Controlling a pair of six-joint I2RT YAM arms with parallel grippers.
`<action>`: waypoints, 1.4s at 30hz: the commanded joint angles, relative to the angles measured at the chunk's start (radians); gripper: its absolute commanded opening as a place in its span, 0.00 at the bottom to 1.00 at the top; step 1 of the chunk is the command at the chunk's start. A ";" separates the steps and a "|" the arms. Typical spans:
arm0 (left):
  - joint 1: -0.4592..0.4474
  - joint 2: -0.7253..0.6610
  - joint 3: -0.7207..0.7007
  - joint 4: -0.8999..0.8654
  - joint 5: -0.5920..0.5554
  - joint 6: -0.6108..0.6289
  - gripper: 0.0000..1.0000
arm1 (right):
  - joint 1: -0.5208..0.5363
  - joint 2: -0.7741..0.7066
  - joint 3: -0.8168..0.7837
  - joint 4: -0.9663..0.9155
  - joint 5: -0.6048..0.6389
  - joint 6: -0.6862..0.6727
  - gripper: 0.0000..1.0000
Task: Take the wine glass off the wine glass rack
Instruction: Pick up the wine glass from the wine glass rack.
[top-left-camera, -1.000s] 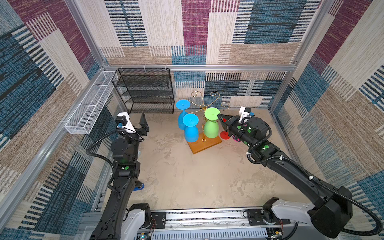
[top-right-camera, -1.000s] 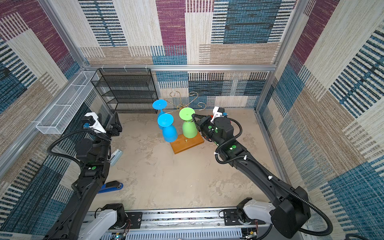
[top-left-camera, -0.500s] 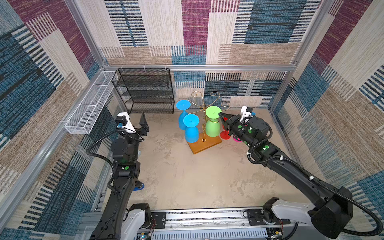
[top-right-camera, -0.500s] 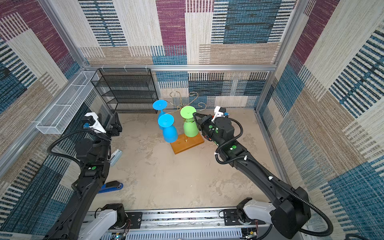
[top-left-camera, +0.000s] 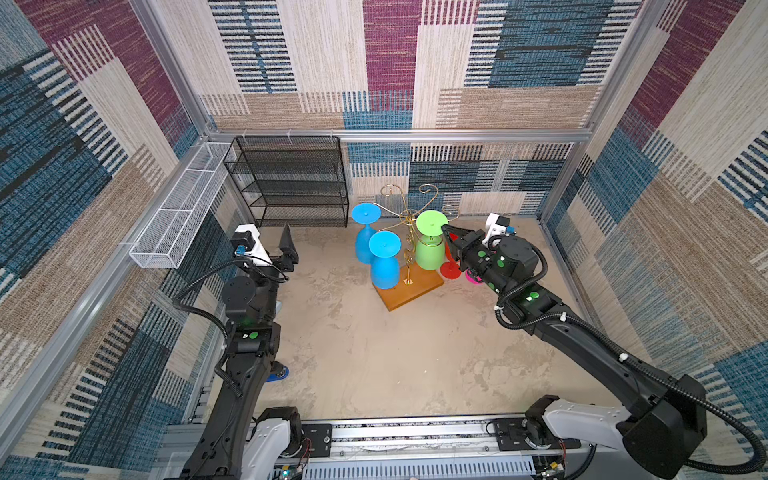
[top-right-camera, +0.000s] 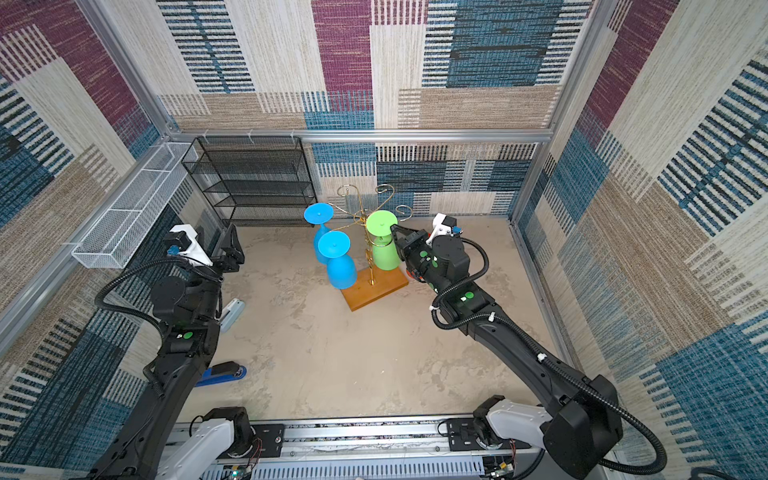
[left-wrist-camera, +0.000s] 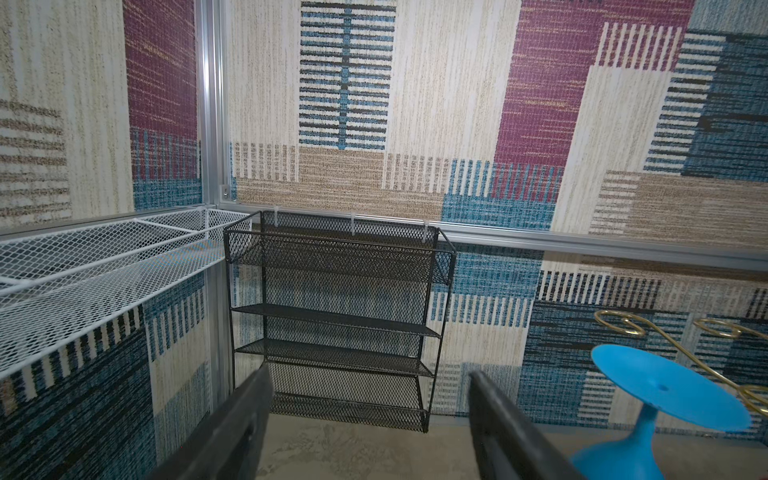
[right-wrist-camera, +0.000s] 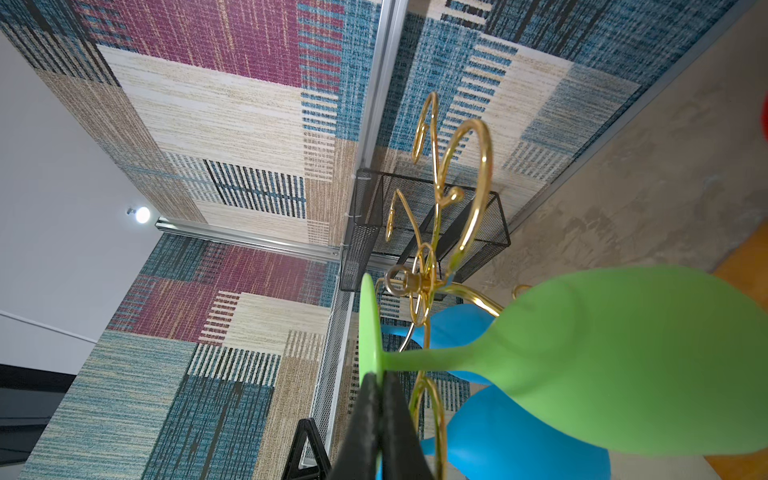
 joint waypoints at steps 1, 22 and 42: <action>0.001 -0.001 -0.001 0.034 0.007 -0.031 0.77 | 0.001 -0.004 0.000 0.050 0.011 0.007 0.00; 0.001 0.000 -0.002 0.033 0.008 -0.029 0.77 | 0.001 -0.170 -0.077 -0.053 0.107 -0.027 0.00; 0.000 -0.043 0.222 -0.280 0.266 -0.206 0.71 | -0.013 -0.251 0.154 -0.177 0.318 -0.617 0.00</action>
